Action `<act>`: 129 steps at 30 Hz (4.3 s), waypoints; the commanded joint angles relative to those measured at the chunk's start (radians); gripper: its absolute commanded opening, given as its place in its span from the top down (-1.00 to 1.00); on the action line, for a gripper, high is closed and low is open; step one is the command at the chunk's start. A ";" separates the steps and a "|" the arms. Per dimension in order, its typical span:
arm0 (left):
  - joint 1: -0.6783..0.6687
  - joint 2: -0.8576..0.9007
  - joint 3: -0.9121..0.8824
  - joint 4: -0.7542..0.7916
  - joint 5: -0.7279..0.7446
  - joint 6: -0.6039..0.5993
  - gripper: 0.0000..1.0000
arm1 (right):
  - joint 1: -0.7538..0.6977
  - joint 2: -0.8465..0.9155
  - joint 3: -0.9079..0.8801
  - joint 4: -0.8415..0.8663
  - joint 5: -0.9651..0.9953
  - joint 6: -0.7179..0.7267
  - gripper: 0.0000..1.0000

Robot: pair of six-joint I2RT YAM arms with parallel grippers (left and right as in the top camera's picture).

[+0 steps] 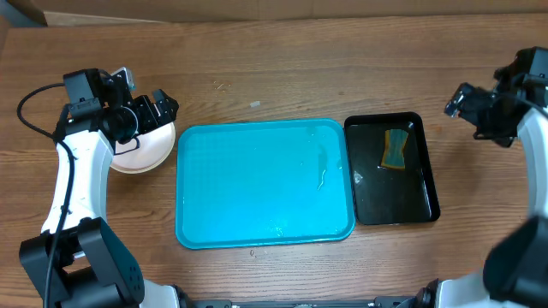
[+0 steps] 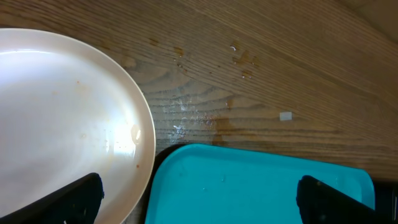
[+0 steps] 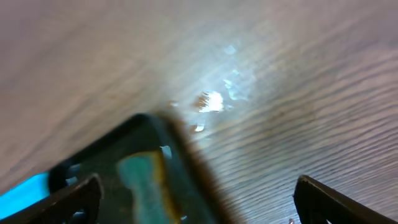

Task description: Clean dirty plates on tray and stack at the side

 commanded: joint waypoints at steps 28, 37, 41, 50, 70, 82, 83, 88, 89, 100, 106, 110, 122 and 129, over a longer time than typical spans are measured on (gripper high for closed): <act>-0.004 -0.013 0.020 0.000 0.017 0.019 -1.00 | 0.402 -1.278 -0.413 0.389 0.197 -0.072 -1.00; -0.004 -0.013 0.020 0.000 0.017 0.019 -1.00 | 0.386 -1.522 -0.902 0.901 0.129 -0.071 -1.00; -0.004 -0.013 0.020 0.000 0.017 0.019 -1.00 | 0.386 -1.605 -1.063 1.028 0.131 -0.049 -1.00; -0.004 -0.013 0.020 0.000 0.017 0.019 -1.00 | 0.380 -1.646 -1.310 1.252 0.130 0.013 -1.00; -0.004 -0.013 0.020 -0.001 0.017 0.019 -1.00 | 0.361 -1.646 -1.407 0.864 0.121 -0.032 -1.00; -0.004 -0.013 0.020 0.000 0.018 0.019 -1.00 | 0.360 -1.646 -1.411 0.971 -0.030 -0.407 -1.00; -0.004 -0.013 0.020 0.000 0.017 0.019 -1.00 | 0.360 -1.646 -1.411 0.964 -0.035 -0.428 -1.00; -0.004 -0.013 0.020 0.000 0.017 0.019 -1.00 | 0.359 -1.646 -1.411 0.888 -0.032 -0.412 -1.00; -0.004 -0.013 0.020 0.000 0.018 0.019 -1.00 | 0.357 -1.646 -1.411 0.888 -0.032 -0.410 -1.00; -0.004 -0.013 0.020 0.000 0.017 0.019 -1.00 | 0.340 -1.646 -1.411 0.888 -0.009 -0.356 -1.00; -0.004 -0.013 0.020 0.000 0.017 0.019 -1.00 | 0.340 -1.646 -1.411 0.888 -0.009 -0.356 -1.00; -0.004 -0.013 0.020 0.000 0.017 0.019 -1.00 | 0.340 -1.646 -1.411 0.888 -0.009 -0.356 -1.00; -0.004 -0.013 0.020 0.000 0.017 0.019 -1.00 | 0.340 -1.646 -1.411 0.888 -0.009 -0.356 -1.00; -0.016 -0.095 0.016 -0.058 -0.040 0.019 -1.00 | 0.340 -1.646 -1.411 0.888 -0.009 -0.356 -1.00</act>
